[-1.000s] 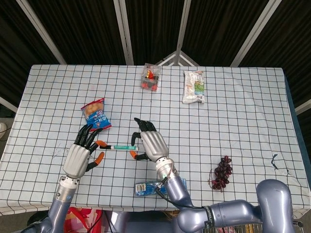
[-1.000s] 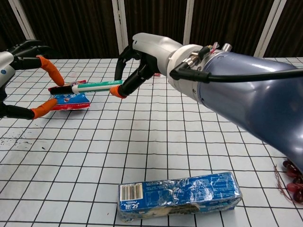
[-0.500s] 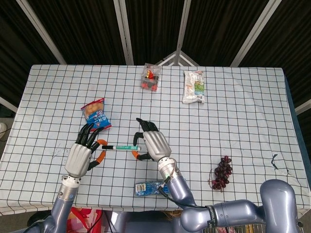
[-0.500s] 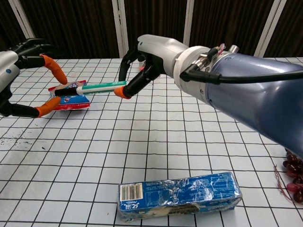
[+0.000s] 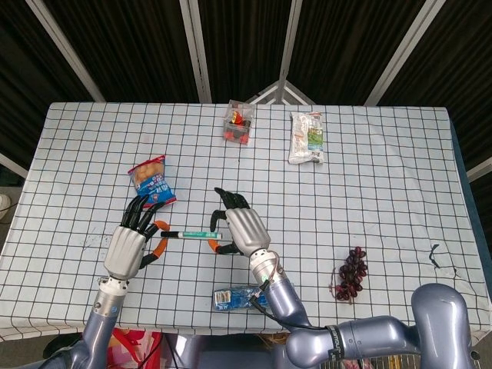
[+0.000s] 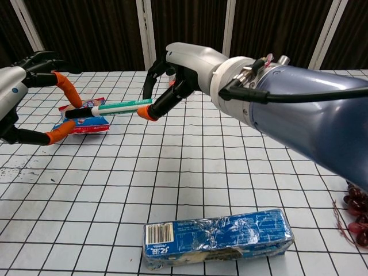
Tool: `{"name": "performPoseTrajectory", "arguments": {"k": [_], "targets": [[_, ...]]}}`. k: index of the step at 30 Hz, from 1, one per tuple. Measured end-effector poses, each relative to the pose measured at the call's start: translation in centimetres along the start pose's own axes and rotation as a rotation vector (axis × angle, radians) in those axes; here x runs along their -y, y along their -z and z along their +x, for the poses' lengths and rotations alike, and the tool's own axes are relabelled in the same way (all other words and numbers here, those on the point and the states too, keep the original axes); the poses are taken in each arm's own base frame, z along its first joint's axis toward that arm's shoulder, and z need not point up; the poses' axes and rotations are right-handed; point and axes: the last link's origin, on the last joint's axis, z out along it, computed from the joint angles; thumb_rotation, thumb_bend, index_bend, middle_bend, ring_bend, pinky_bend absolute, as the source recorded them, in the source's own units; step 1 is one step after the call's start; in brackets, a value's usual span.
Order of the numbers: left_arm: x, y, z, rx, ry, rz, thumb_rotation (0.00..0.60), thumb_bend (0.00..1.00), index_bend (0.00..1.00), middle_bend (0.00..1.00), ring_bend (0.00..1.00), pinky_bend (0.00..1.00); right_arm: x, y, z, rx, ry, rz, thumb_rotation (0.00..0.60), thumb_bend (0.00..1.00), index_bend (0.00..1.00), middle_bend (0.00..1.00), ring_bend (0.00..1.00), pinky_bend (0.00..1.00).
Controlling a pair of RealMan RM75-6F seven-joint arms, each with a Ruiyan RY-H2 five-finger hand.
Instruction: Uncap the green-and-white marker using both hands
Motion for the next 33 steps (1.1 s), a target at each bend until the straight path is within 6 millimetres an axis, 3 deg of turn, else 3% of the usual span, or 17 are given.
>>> {"name": "performPoseTrajectory", "arguments": {"k": [33], "targets": [[0.21, -0.11, -0.21, -0.033, 0.026, 0.013, 0.600, 0.53, 0.54, 0.23, 0.00, 0.00, -0.01, 0.28, -0.12, 0.024, -0.025, 0.019, 0.600, 0.50, 0.86, 0.02, 0.05, 0.00]]}}
